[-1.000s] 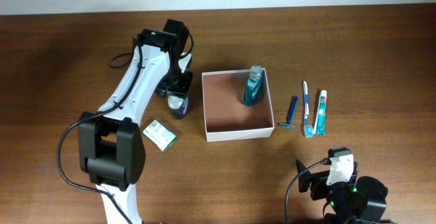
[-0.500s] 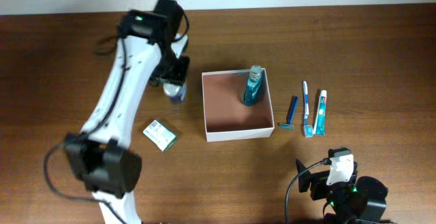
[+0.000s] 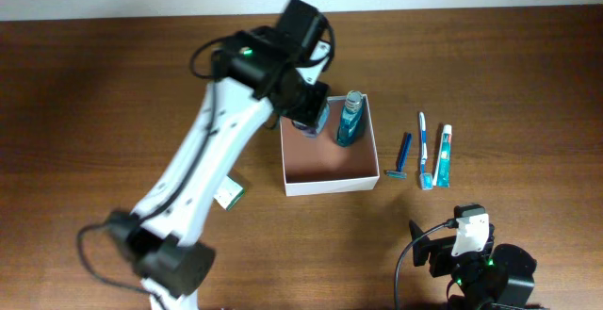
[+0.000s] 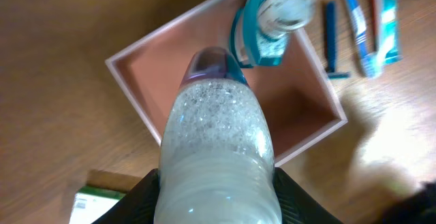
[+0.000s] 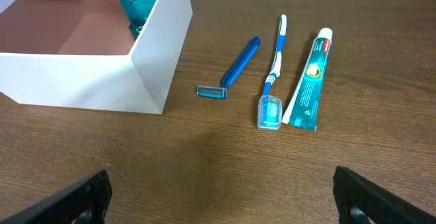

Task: Pack container
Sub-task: 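Place the soap pump bottle in the box beside the mouthwash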

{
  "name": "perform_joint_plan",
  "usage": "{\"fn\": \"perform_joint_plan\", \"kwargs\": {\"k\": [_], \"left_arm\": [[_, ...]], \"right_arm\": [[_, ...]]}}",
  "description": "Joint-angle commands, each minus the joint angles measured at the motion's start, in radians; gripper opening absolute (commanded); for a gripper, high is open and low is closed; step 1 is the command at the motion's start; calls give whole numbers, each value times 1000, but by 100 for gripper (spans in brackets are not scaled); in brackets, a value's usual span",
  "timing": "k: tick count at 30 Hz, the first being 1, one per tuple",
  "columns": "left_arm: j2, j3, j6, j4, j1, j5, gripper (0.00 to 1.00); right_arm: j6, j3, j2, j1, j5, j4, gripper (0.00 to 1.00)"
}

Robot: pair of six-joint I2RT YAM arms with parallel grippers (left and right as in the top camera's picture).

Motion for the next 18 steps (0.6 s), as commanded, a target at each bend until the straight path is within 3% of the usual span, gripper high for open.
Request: {"fn": "perform_joint_plan", "kwargs": {"k": [1,12,14,17,18], "left_arm": [[104,-14,-13,28,-8,-8,7],[257,-14,0,188,-14,-21,9],[260,-14,0,202,-14,-38,22],[260,-14,0,213,-14,-42,60],[260,-14,0,213,-14,-42,67]], "right_arm": [[0,0,-6,-7,-9,2,99],[0,0,-6,-7,-9,2,99],[0,0,-6,-7,-9,2,99],[0,0,-6,-7,-9,3,99],[0,0,-6,-7,-9,2,99]]}}
